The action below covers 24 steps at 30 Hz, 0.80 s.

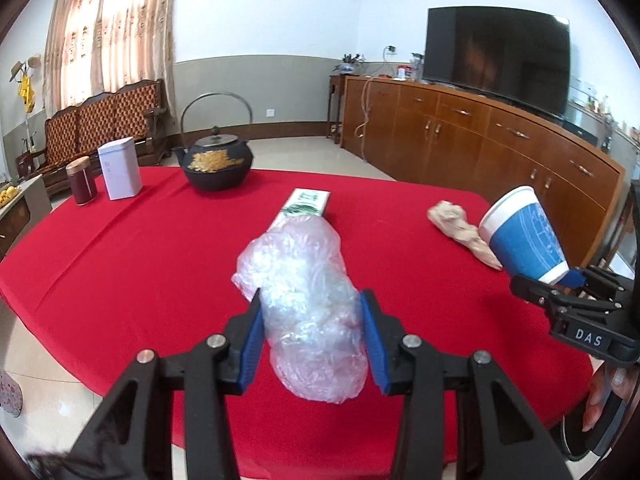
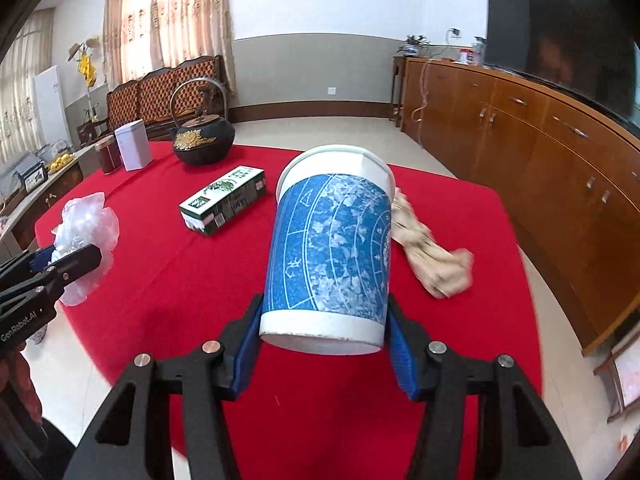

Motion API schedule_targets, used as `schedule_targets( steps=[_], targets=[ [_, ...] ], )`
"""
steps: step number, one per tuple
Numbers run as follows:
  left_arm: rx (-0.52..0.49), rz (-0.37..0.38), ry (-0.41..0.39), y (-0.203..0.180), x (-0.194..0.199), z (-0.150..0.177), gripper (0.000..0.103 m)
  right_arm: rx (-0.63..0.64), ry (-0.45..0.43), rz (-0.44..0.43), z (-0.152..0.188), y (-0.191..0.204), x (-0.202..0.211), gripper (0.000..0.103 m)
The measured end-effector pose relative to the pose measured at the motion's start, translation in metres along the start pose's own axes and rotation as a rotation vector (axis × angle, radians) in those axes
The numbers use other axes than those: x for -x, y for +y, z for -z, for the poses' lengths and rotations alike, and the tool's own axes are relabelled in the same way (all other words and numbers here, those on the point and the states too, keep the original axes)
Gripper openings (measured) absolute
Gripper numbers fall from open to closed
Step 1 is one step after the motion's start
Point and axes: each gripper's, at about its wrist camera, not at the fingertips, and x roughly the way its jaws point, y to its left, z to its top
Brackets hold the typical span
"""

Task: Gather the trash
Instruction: 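Carry the blue cup and clear bag in both grippers over the black bin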

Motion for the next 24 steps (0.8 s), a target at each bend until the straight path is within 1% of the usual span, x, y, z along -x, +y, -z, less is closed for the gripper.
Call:
schedule_targets(
  steps=[2, 8, 14, 24],
  targets=[
    [0.001, 0.015, -0.005, -0.008, 0.009, 0.004, 0.046, -0.014, -0.008, 0.018, 0.014, -0.010, 0.021, 0.058],
    [-0.026, 0.065, -0.028, -0.040, 0.034, 0.013, 0.046, -0.057, -0.025, 0.062, 0.046, -0.036, 0.069, 0.058],
    [-0.060, 0.124, -0.033, -0.069, 0.047, 0.021, 0.046, -0.103, -0.036, 0.121, 0.073, -0.063, 0.109, 0.058],
    [-0.117, 0.226, -0.038, -0.117, 0.063, 0.034, 0.046, -0.155, -0.040, 0.219, 0.107, -0.097, 0.158, 0.058]
  ],
)
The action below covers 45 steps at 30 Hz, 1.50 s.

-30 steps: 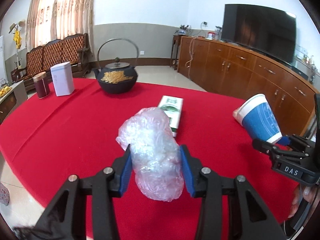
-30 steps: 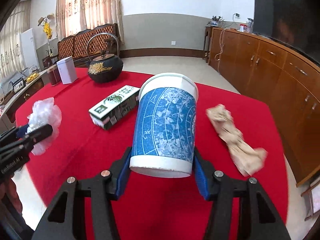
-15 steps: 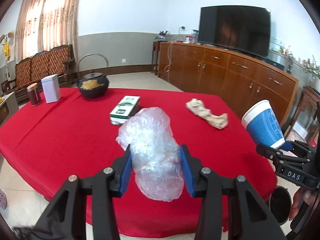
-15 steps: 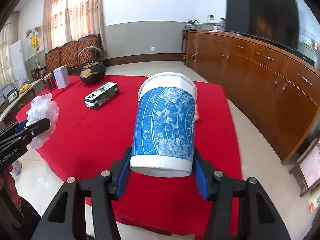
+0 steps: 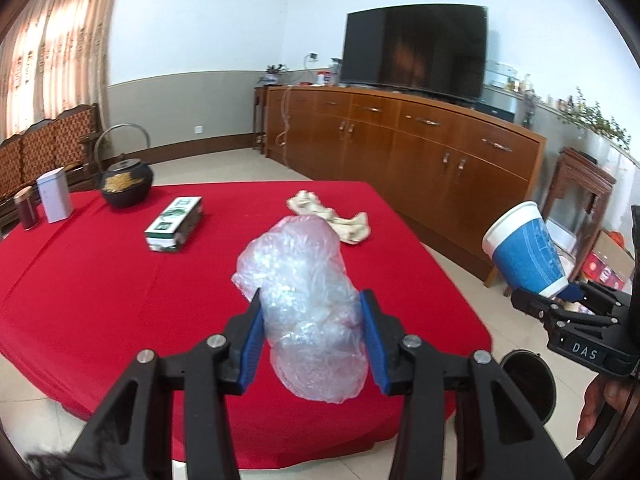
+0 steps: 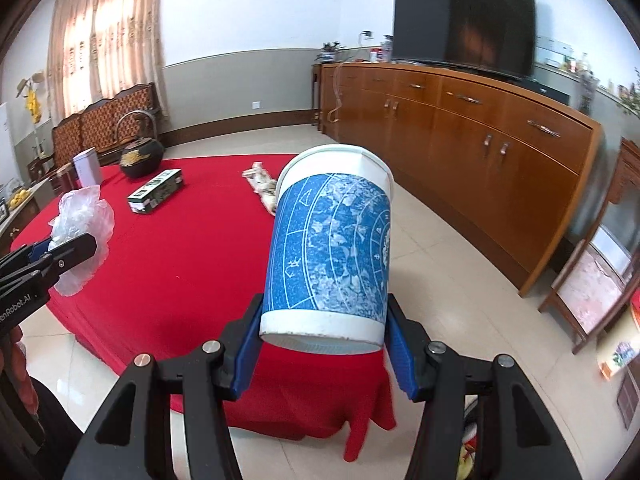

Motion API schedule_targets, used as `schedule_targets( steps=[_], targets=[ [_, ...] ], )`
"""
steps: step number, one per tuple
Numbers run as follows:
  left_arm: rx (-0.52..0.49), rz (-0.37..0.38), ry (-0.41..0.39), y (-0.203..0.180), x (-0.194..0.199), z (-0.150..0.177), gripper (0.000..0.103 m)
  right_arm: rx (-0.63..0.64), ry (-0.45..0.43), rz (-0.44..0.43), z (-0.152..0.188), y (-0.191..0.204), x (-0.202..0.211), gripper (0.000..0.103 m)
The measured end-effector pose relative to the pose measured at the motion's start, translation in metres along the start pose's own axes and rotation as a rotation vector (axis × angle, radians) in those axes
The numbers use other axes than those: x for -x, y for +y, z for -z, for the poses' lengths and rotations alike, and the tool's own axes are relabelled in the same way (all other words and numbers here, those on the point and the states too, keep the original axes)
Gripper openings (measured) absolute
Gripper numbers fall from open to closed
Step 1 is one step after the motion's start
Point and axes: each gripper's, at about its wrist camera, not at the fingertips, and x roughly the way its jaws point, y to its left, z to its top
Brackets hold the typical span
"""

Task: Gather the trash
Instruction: 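Carry the blue cup and clear bag in both grippers over the black bin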

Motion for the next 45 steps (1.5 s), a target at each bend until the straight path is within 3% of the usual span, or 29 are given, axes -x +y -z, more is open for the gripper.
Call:
schedule_targets(
  steps=[19, 34, 45],
  targets=[
    [-0.086, 0.152, 0.018, -0.078, -0.011, 0.006, 0.046, -0.098, 0.028, 0.153, 0.045, -0.080, 0.044, 0.058],
    [-0.213, 0.287, 0.053, -0.181, -0.021, 0.018, 0.046, -0.227, 0.034, 0.254, 0.095, -0.172, 0.085, 0.058],
    [-0.321, 0.400, 0.138, -0.266, -0.035, 0.053, 0.046, -0.302, 0.094, 0.318, 0.150, -0.243, 0.102, 0.058]
  ],
)
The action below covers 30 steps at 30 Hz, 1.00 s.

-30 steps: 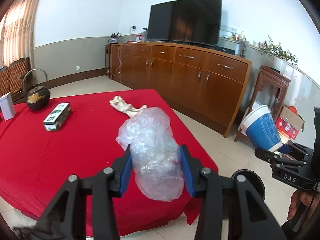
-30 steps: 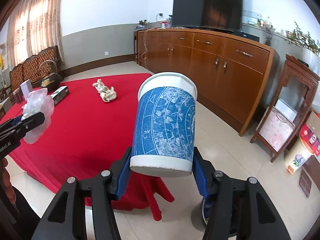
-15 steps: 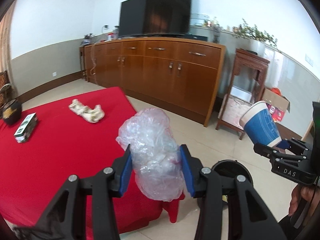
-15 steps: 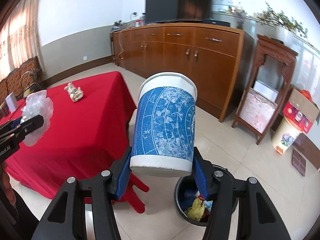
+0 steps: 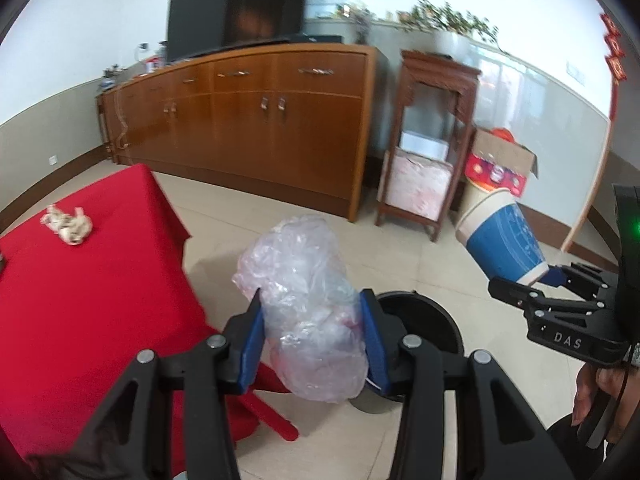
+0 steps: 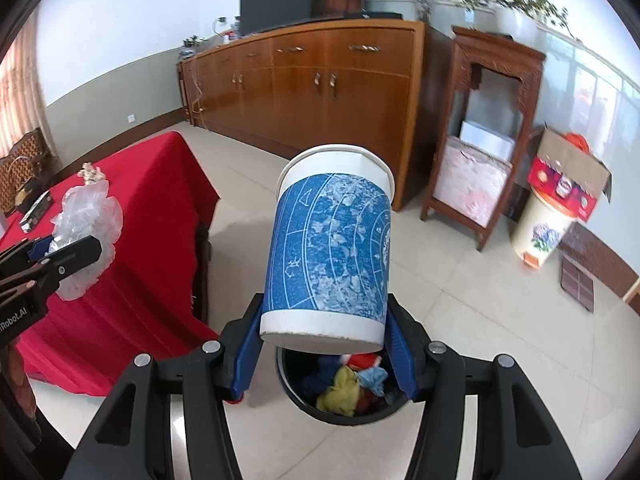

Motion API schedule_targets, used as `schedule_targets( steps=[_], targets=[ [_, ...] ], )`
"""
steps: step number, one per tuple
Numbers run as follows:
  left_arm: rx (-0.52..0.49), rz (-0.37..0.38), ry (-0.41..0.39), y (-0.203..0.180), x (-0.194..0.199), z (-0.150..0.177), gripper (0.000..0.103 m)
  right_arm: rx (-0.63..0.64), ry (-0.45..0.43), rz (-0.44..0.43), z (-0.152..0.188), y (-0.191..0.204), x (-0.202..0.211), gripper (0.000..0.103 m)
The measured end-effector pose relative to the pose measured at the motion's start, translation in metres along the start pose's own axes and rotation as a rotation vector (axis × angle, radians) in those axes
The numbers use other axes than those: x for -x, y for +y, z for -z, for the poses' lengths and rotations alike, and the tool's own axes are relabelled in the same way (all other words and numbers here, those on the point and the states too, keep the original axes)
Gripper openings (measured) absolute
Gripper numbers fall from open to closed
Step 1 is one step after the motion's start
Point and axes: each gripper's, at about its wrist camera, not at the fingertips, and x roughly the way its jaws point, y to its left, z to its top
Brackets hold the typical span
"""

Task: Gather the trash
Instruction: 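Carry the blue cup and clear bag in both grippers over the black bin, then open both grippers to drop the cup and bag into the bin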

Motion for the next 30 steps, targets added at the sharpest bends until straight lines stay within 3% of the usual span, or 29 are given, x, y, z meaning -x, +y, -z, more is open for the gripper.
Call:
schedule_targets(
  steps=[14, 19, 30],
  targets=[
    [-0.050, 0.074, 0.099, -0.052, -0.056, 0.016, 0.047, 0.002, 0.095, 0.014, 0.034, -0.052, -0.046, 0.058],
    [-0.042, 0.107, 0.150, -0.067, -0.082, 0.028, 0.047, 0.038, 0.147, -0.017, 0.045, -0.066, -0.074, 0.058],
    [-0.034, 0.106, 0.281, -0.082, -0.143, 0.055, 0.047, 0.153, 0.264, -0.080, 0.070, -0.080, -0.147, 0.058]
  ],
)
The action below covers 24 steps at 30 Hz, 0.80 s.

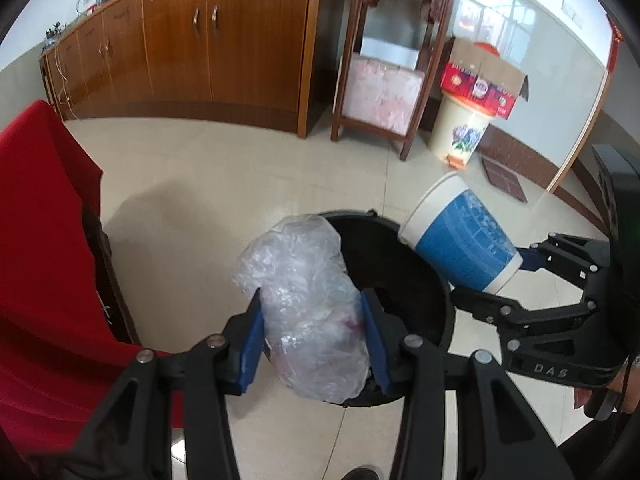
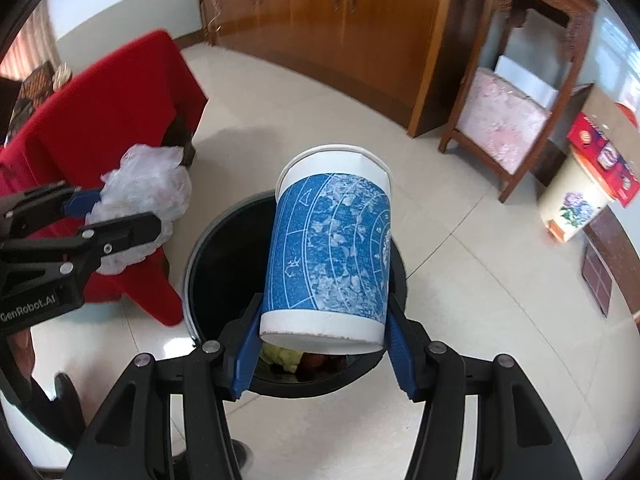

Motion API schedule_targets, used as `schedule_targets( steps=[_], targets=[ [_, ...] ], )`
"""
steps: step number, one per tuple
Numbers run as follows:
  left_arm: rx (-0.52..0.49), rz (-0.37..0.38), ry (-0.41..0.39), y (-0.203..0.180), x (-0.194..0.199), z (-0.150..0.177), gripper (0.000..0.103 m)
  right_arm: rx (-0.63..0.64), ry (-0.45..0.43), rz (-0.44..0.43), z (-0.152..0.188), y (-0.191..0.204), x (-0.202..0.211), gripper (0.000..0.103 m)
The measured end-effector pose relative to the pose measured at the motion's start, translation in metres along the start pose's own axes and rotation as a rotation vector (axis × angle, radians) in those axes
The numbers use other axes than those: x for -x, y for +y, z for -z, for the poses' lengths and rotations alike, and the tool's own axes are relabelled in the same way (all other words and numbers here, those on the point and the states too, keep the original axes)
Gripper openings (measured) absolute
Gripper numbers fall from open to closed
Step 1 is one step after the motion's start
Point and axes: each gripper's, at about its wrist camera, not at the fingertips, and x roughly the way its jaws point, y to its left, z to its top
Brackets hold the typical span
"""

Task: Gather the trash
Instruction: 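Open both grippers to drop the cup and bag into the bin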

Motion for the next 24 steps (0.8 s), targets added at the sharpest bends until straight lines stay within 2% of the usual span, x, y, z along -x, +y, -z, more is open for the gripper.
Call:
schedule_targets(
  steps=[6, 8, 9, 11, 12, 13, 16, 20, 24],
  targets=[
    [-0.004, -0.007, 0.048, -0.002, -0.022, 0.005, 0.048, 0.058, 0.064, -0.026, 0.006, 0.002, -0.040, 0.058],
    [0.006, -0.002, 0.063, 0.001, -0.027, 0.007, 0.051, 0.076, 0.068, -0.023, 0.005, 0.003, -0.046, 0.058],
    [0.013, -0.002, 0.068, 0.002, -0.031, 0.007, 0.056, 0.081, 0.067, -0.028, 0.005, 0.002, -0.049, 0.059],
    [0.025, -0.062, 0.068, 0.004, -0.032, 0.010, 0.086, 0.100, 0.068, 0.058, 0.007, 0.001, -0.054, 0.075],
    [0.034, -0.075, 0.058, 0.007, -0.028, 0.013, 0.089, 0.087, 0.060, 0.096, 0.008, -0.002, -0.054, 0.089],
    [0.038, -0.079, 0.052, 0.009, -0.026, 0.014, 0.092, 0.059, 0.037, 0.093, 0.009, -0.008, -0.050, 0.090],
    [0.035, -0.112, 0.061, 0.014, -0.018, 0.018, 0.097, -0.002, 0.023, 0.099, 0.009, -0.021, -0.042, 0.094],
    [0.036, -0.138, 0.054, 0.022, -0.010, 0.019, 0.097, -0.027, 0.034, 0.111, 0.012, -0.026, -0.039, 0.095],
    [0.034, -0.150, 0.038, 0.026, -0.001, 0.020, 0.097, -0.043, 0.026, 0.133, 0.010, -0.028, -0.033, 0.101]
  ],
)
